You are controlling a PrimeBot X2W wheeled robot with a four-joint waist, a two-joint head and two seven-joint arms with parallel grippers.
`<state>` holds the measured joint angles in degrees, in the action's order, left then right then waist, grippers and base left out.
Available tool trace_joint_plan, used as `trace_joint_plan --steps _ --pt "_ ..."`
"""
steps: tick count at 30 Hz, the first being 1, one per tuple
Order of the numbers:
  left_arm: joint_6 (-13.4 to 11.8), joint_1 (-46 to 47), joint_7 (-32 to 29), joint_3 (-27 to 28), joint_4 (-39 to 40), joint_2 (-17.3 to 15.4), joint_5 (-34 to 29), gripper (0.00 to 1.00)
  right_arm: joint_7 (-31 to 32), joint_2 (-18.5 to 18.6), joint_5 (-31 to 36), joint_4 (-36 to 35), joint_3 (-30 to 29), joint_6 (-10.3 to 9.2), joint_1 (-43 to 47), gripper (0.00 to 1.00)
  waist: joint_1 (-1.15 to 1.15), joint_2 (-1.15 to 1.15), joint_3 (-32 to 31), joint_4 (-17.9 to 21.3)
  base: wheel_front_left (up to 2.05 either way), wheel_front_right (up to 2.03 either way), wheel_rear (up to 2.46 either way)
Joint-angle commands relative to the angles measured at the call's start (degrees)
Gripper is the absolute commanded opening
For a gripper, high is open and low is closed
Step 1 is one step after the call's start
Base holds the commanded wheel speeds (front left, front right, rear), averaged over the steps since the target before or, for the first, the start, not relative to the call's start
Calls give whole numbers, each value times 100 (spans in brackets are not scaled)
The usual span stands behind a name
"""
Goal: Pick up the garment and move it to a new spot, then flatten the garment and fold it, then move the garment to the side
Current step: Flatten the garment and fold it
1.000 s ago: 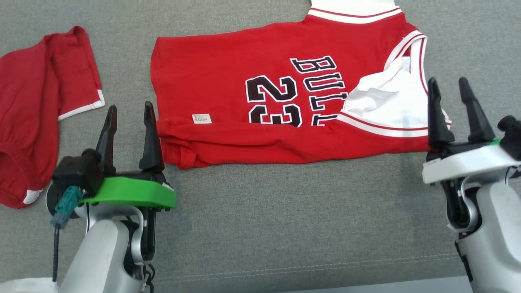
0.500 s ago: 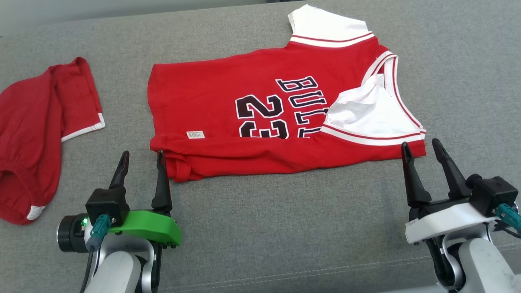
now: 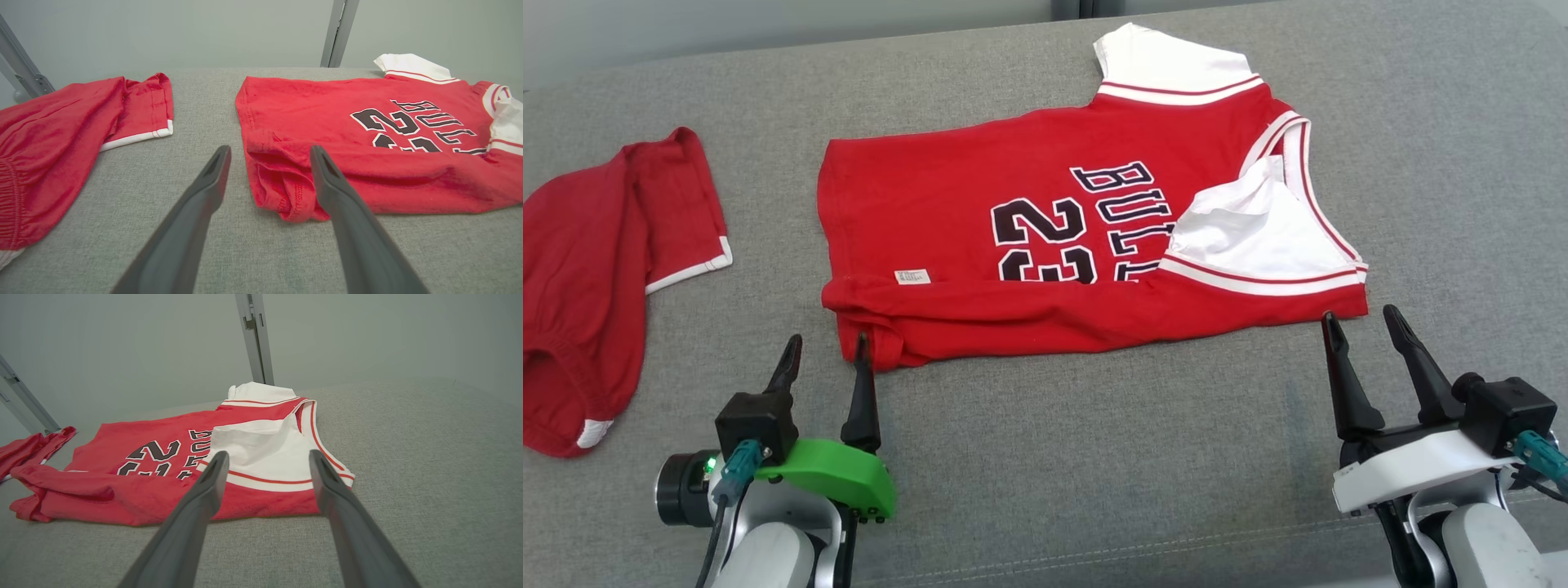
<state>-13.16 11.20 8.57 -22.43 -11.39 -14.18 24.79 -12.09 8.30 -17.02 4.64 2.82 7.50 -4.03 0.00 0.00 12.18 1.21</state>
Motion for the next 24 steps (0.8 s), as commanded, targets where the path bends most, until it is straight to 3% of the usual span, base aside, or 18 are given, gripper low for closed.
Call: trace_joint_plan --steps 1,9,24 --pt "30 63 -31 -31 -22 -29 11 100 43 25 19 -15 -23 -2 -19 100 0 0 17 -2 0 0 0" --pt "241 453 -417 -268 -360 74 64 100 126 182 44 322 -217 -2 -280 100 0 0 230 37 0 0 0" --pt "443 997 -669 -235 -1047 215 363 100 -122 429 -124 1742 -226 -3 -1261 100 0 0 813 37 0 0 0"
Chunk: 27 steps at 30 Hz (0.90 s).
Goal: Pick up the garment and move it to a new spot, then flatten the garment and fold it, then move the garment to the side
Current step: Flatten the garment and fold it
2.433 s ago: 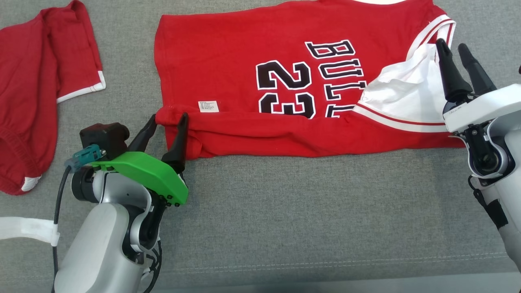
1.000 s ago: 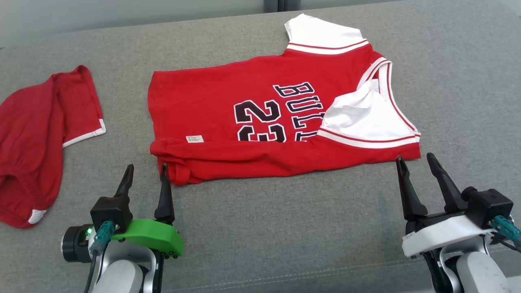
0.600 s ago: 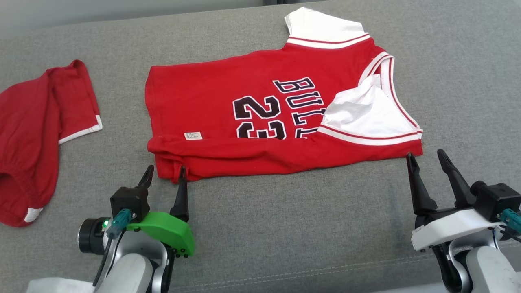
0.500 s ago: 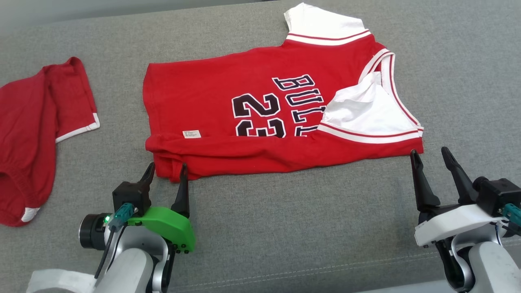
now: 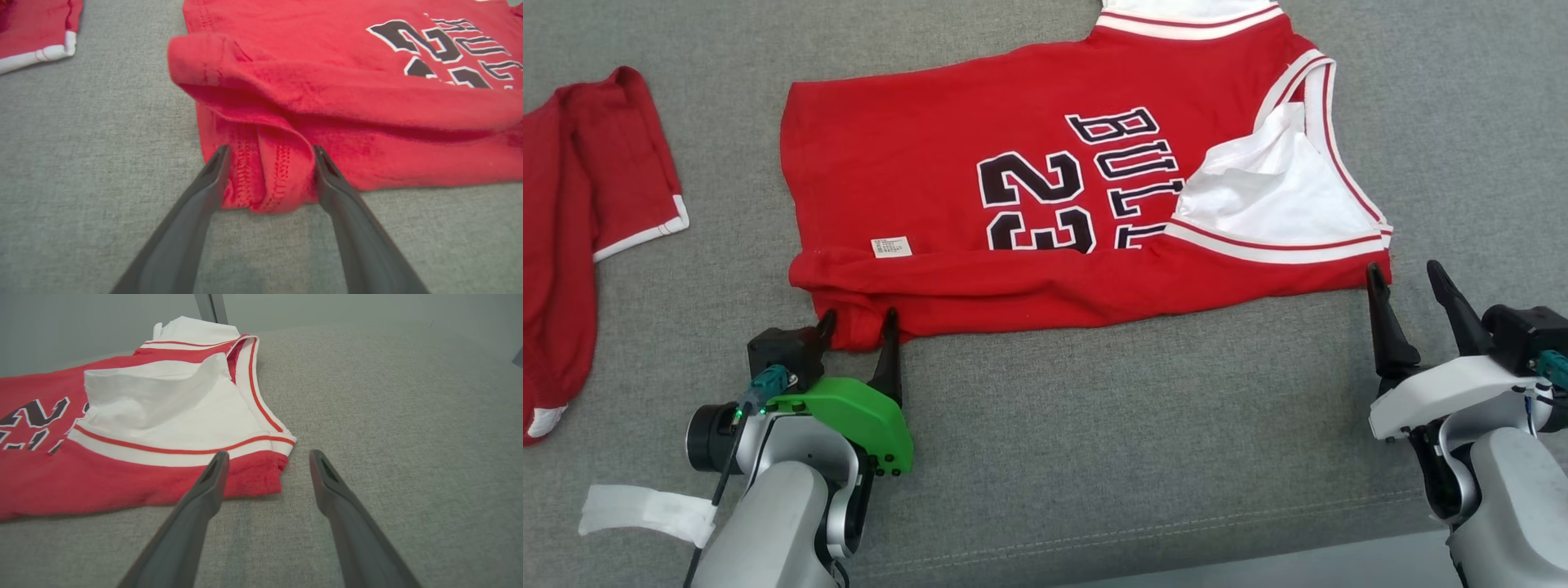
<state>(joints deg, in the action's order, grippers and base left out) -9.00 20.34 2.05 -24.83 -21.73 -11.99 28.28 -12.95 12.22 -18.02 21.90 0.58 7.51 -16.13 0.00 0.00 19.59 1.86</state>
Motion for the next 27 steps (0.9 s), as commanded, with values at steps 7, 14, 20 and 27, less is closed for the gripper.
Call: trace_joint_plan --steps 7,14,20,27 --pt "54 50 -173 48 -143 69 238 78 -133 154 -158 643 61 -4 -471 100 0 0 197 -99 0 0 0" --pt "157 -91 -344 42 -70 108 448 0 -134 233 -377 1235 350 -4 -878 29 0 0 224 -145 0 0 0" --pt "246 -200 -439 7 176 71 577 0 -159 335 -704 1470 527 -7 -1059 0 0 0 195 -200 0 0 0" --pt "234 -489 -569 49 950 -189 642 0 -197 569 -1142 1026 505 -7 -753 0 0 0 157 -278 0 0 0"
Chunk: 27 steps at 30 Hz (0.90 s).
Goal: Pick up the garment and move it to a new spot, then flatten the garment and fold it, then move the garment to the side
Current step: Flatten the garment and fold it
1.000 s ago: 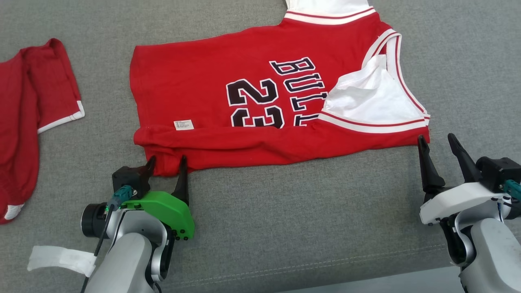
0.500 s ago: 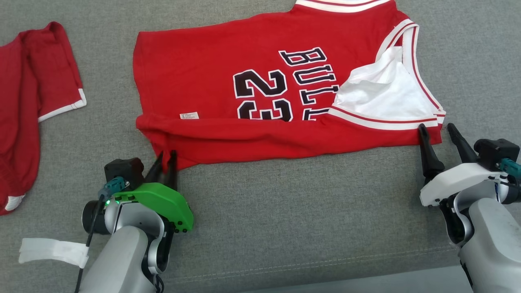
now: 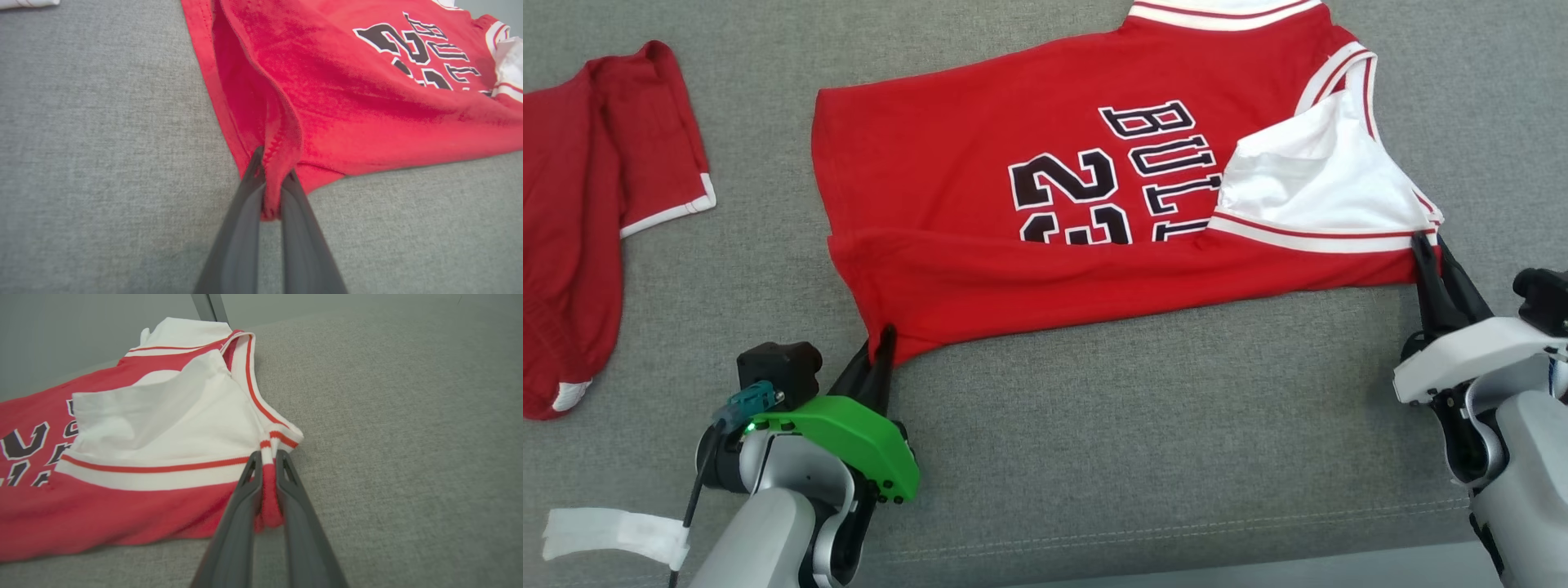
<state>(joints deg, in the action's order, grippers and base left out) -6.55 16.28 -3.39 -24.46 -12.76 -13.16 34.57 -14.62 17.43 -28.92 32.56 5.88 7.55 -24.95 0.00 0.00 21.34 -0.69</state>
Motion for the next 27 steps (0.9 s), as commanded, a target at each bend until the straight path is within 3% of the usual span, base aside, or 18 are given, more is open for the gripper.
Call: trace_joint_plan --steps 1,7,14,21,24,25,26,27 --pt "-15 -147 -76 8 195 -137 13 0 -27 88 -104 -156 -52 -12 237 0 0 0 -32 -46 0 0 0" --pt "-17 -528 -424 -8 1016 -476 100 0 120 137 -275 -1050 -314 -12 1114 0 0 0 -127 -142 0 0 0" --pt "-182 -1015 -828 40 1652 -789 249 0 650 -283 -166 -2170 -819 -11 2316 0 0 0 -242 -105 0 0 0" --pt "-371 -1498 -1121 83 1939 -907 457 0 1117 -692 55 -2755 -1003 -11 2877 0 0 0 -278 41 0 0 0" --pt "-357 -1540 -1201 62 1914 -891 544 2 1348 -670 142 -2799 -955 -11 2930 2 0 0 -272 48 0 0 0" --pt "-374 -1521 -1164 90 1902 -872 559 38 1379 -682 121 -2827 -938 -10 2935 80 0 0 -273 45 0 0 0" --pt "-389 -1511 -1184 89 1870 -861 580 100 1368 -689 125 -2865 -968 -10 2928 100 0 0 -273 46 0 0 0" --pt "-366 -1500 -1228 57 1841 -872 586 100 1343 -674 165 -2896 -1005 -10 2915 100 0 0 -279 44 0 0 0"
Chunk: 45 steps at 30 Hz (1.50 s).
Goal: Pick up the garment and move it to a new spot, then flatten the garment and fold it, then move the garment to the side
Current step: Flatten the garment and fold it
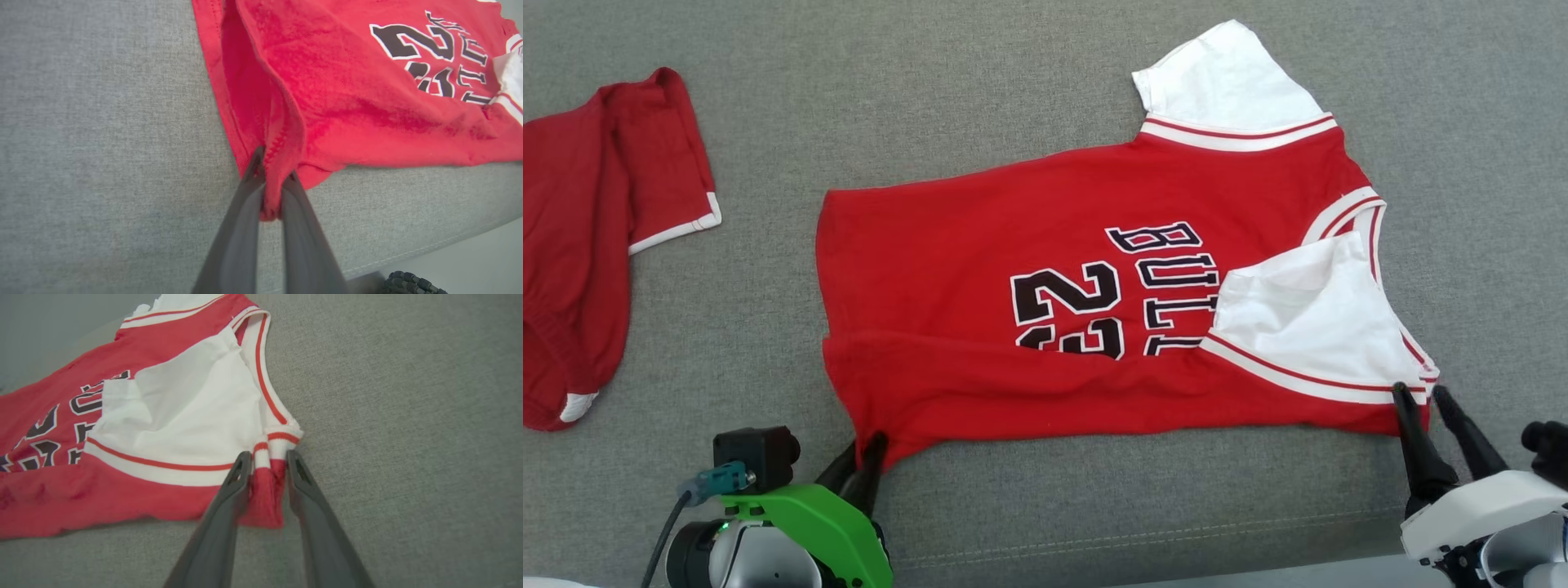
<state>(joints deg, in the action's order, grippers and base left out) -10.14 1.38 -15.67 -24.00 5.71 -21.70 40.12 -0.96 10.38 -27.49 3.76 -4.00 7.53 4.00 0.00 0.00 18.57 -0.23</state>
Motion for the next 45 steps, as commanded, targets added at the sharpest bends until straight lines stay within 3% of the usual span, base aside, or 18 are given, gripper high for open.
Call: trace_joint_plan --steps 1,11,19,32,45 --pt "0 20 37 37 5 -10 32 100 -50 10 15 -49 -64 -8 -2 100 0 0 -3 1 0 0 0" --pt "-310 439 601 374 99 132 -229 100 -307 -12 43 -299 -612 -8 -666 100 0 0 -27 66 0 0 0" --pt "-416 1305 936 457 -86 329 -504 100 -251 498 30 141 -351 -8 -1977 100 0 0 87 67 0 0 0" --pt "-84 2847 1081 186 -1233 836 -587 100 -197 1301 -195 1419 433 -4 -3848 100 0 0 654 -555 0 0 0" --pt "593 3888 799 -300 -2362 1310 -407 100 -69 2093 -508 2798 1380 -6 -5183 100 0 0 1172 -1448 0 0 0"
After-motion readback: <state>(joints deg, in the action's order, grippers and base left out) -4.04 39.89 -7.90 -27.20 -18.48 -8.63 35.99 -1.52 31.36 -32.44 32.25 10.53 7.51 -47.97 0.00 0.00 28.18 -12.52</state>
